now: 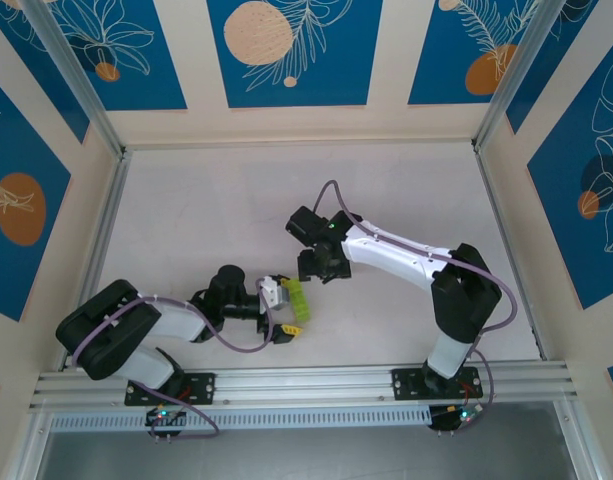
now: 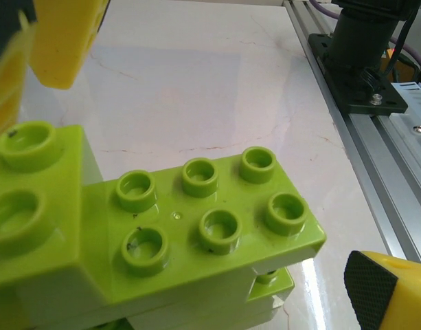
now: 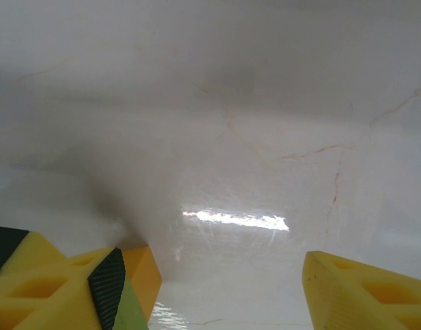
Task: Assemble a carrot with lego
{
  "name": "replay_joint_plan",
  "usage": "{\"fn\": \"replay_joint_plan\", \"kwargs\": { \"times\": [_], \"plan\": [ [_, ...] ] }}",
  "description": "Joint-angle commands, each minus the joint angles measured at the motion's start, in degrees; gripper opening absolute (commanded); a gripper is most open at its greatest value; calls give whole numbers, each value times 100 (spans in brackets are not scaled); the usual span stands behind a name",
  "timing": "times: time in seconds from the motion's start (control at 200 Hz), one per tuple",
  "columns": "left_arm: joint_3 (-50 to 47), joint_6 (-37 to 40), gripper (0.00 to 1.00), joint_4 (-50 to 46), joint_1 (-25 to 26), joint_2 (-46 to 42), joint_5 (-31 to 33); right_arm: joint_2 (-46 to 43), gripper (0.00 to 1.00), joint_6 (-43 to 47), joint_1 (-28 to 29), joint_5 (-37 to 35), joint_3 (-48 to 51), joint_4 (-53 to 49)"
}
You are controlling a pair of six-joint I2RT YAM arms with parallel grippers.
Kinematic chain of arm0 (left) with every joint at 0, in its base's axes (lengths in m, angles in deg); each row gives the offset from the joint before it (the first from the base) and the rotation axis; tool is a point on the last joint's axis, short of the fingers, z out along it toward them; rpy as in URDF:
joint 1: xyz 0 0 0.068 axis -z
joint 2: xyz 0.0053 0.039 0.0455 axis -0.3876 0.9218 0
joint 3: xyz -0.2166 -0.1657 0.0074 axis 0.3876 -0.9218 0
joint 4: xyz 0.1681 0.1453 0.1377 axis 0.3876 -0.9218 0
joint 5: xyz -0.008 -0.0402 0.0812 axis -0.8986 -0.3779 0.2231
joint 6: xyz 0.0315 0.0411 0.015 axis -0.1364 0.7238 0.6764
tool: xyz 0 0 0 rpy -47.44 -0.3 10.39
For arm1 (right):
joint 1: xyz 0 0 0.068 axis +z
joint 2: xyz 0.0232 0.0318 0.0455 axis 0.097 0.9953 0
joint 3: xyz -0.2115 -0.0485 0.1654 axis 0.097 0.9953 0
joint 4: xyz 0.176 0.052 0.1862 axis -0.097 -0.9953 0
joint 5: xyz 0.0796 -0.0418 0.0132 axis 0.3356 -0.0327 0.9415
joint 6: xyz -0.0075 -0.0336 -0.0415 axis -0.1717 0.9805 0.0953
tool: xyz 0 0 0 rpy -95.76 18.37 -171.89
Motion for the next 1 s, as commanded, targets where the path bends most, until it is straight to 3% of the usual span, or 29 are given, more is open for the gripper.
{"fn": "replay_joint_plan", "kwargs": {
  "times": [0.0,0.995],
  "plan": [
    [136,0,99,60,3,92,-36,51,70,118,16,2,-206,-35],
    [119,-259,99,354,-192,223,271,-125,70,538,398,814,-133,243]
  ]
}}
